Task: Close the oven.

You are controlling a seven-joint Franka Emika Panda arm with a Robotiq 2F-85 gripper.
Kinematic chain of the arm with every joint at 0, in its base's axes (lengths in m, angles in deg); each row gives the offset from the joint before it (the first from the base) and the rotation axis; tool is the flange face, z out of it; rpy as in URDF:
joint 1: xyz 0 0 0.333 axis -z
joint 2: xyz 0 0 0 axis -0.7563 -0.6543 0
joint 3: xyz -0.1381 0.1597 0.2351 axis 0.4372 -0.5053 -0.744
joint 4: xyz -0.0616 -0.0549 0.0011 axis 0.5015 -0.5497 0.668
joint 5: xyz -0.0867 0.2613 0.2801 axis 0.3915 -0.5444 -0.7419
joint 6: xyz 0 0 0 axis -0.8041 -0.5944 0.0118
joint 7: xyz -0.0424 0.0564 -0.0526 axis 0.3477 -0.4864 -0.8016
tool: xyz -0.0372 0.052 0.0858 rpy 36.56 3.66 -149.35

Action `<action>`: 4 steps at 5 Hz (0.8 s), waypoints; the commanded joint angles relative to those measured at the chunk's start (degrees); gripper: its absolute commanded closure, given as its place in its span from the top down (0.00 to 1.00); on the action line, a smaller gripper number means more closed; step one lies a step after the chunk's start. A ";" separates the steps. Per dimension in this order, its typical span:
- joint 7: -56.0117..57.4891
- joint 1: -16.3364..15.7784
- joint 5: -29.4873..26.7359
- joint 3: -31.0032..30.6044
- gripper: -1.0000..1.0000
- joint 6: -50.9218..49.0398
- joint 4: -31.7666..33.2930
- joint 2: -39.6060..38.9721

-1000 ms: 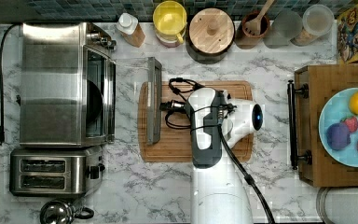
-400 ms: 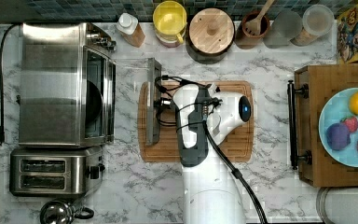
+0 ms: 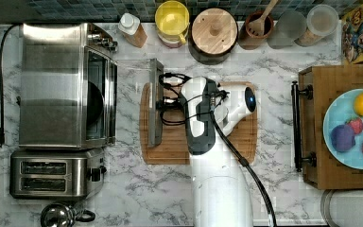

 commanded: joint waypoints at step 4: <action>-1.50 -6.21 0.76 -7.62 0.00 1.95 -1.44 15.42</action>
